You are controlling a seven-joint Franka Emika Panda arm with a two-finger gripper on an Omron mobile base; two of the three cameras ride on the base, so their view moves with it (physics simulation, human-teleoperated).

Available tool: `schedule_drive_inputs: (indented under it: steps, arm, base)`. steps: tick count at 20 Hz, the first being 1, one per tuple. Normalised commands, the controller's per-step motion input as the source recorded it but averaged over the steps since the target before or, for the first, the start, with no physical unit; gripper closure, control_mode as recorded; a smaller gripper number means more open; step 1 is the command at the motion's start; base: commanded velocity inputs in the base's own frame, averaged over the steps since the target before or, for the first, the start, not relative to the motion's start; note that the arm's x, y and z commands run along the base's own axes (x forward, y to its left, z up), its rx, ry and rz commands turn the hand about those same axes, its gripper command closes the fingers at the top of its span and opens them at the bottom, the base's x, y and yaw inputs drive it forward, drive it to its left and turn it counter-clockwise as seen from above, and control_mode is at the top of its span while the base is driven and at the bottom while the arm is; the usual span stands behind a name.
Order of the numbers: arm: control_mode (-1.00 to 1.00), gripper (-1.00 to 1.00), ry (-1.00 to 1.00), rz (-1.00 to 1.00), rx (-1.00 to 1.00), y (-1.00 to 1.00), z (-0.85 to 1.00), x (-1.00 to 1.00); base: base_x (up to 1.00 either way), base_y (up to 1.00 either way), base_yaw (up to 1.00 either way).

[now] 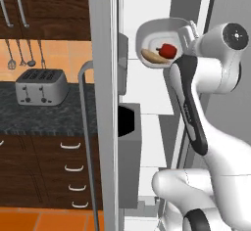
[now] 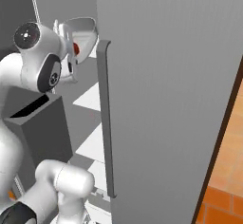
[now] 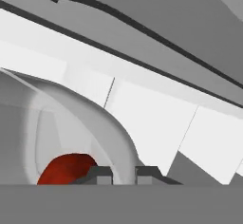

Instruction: Take the meat container that has the shrimp and place it on the second highest rack of the freezer. Then take the vegetable container that has the sweet potato and bell pepper and place it on the highest rack of the freezer.

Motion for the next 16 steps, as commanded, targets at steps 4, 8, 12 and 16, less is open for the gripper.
schedule_drive_inputs:
  steps: [4, 8, 12, 16]
  arm:
    - [-1.0, 1.0, 0.0, -0.11, 0.04, -0.4, 0.0, 0.88]
    - [-1.0, 1.0, 0.08, -0.2, 0.0, 0.01, 0.0, 1.0]
    - [-1.0, 1.0, 0.13, -0.17, 0.0, 0.02, 0.0, 1.0]
    - [-1.0, 1.0, 0.09, -0.08, 0.0, 0.0, -0.02, 1.0]
  base:
    - [0.0, 0.0, 0.0]
    - [0.0, 0.0, 0.0]
    - [0.0, 0.0, 0.0]
    - [0.0, 0.0, 0.0]
